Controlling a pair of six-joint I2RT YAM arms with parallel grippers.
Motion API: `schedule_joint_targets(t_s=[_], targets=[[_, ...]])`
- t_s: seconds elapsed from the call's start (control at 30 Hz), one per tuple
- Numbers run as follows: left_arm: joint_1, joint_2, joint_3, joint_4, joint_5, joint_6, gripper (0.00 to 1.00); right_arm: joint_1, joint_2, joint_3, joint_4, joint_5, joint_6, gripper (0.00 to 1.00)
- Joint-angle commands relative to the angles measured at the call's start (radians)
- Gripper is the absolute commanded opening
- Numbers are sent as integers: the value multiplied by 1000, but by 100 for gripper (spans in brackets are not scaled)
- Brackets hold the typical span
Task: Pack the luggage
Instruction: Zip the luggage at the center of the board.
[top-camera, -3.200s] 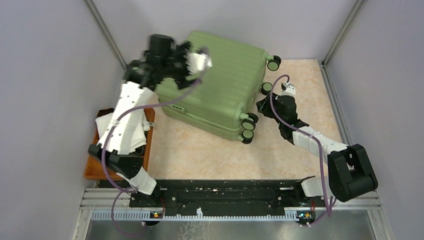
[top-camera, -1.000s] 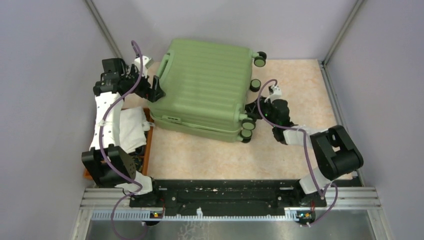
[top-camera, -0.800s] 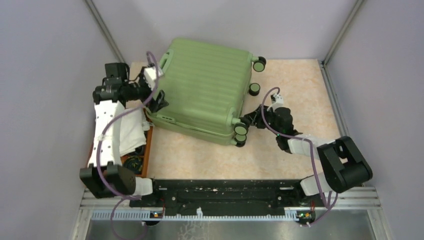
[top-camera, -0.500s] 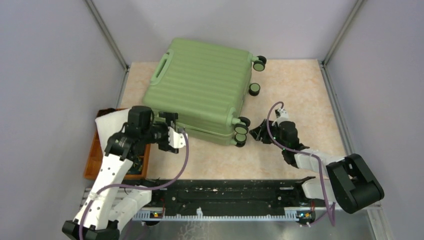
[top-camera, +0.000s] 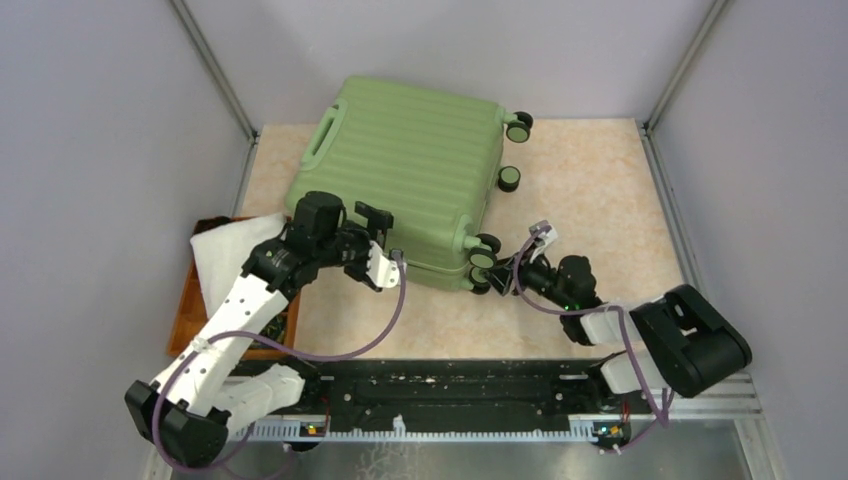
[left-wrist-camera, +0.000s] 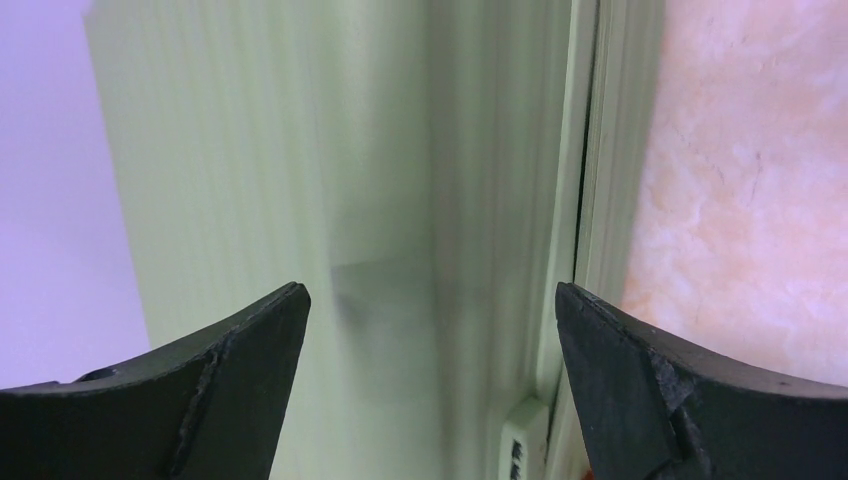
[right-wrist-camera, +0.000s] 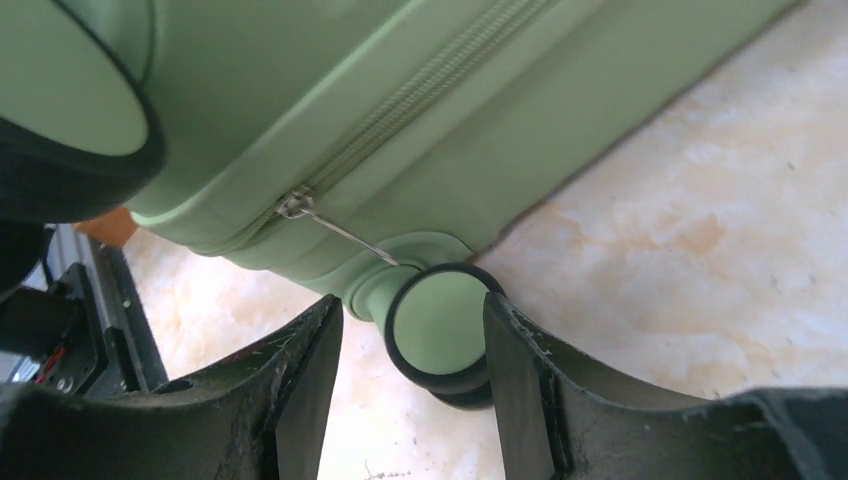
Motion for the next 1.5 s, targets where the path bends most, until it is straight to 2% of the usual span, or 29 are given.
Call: schedule_joint_targets(t_s=[0.0,0.13,0.27,0.5,0.7,0.8,0.9,1.0,1.03,1.13,1.27,1.33,1.47], targets=[[-125,5,77,22,35,-22,99,13,115,30,325,-156,-33,54],[-257,79,144,-13,-8,-19,99,14,262,47,508,-224,-6,52],[-301,143,186,-39,-20,-6,99,13,369,51,674,-244,25,52],[-346,145,161,5,-39,-16,99,15,405,78,683,-286,8,52],[-349,118,135,47,-71,-94,99,13,381,94,663,-284,5,47],[-349,101,117,57,-91,-111,99,13,374,108,646,-280,7,37],[-349,95,121,48,-105,-152,99,15,358,107,654,-278,23,19],[-346,99,143,66,-153,-267,99,14,332,99,638,-278,35,2],[-337,104,158,65,-177,-303,99,15,323,94,637,-280,42,0],[-223,125,217,62,-180,-435,99,30,289,65,636,-264,48,0],[83,173,334,16,-59,-567,99,76,223,34,564,-202,22,0],[198,175,356,4,-41,-563,98,111,178,20,486,-130,-1,0],[357,143,310,46,-87,-507,98,209,83,-4,298,36,-61,0]])
